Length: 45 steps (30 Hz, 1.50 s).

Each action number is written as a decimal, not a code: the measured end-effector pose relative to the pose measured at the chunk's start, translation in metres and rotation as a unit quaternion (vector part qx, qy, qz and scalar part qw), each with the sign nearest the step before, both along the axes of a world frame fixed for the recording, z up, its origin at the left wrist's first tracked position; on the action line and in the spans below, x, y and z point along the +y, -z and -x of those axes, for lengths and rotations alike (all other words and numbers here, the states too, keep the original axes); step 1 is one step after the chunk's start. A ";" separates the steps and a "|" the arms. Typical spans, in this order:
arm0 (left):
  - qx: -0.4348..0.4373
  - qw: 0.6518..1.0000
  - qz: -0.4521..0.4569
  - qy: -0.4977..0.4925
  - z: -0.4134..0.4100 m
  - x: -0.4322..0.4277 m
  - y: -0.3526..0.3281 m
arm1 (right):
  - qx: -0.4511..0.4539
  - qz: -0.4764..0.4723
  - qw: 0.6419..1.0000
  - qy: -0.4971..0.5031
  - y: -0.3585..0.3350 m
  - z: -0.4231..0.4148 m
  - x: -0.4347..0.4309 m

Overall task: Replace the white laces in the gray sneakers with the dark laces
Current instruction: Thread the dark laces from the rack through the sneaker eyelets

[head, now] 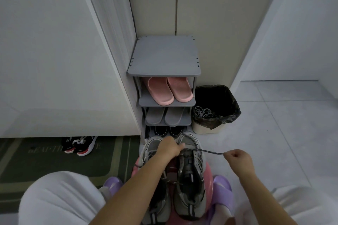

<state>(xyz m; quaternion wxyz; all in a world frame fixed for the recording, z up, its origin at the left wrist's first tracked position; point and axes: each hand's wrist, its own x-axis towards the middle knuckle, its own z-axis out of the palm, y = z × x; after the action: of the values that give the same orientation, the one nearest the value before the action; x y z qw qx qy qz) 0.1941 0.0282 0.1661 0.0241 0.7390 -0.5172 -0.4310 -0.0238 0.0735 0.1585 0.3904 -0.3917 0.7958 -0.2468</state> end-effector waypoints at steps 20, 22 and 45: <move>-0.042 0.989 0.129 0.061 -0.053 0.034 -0.031 | 0.275 -0.020 0.918 -0.285 -0.004 -0.095 -0.017; -0.057 0.989 0.125 0.046 -0.068 0.036 -0.032 | 0.277 -0.021 0.917 -0.285 -0.005 -0.094 -0.017; -0.152 0.958 0.185 0.155 -0.003 0.038 -0.012 | 0.155 -0.001 0.969 -0.192 -0.011 -0.066 -0.004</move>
<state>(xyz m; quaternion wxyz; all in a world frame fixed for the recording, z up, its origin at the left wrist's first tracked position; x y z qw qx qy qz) 0.1968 0.0662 0.1783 0.0146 0.6888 -0.6940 -0.2089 0.0426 0.0696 0.1695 0.3027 -0.5704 0.7566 -0.1024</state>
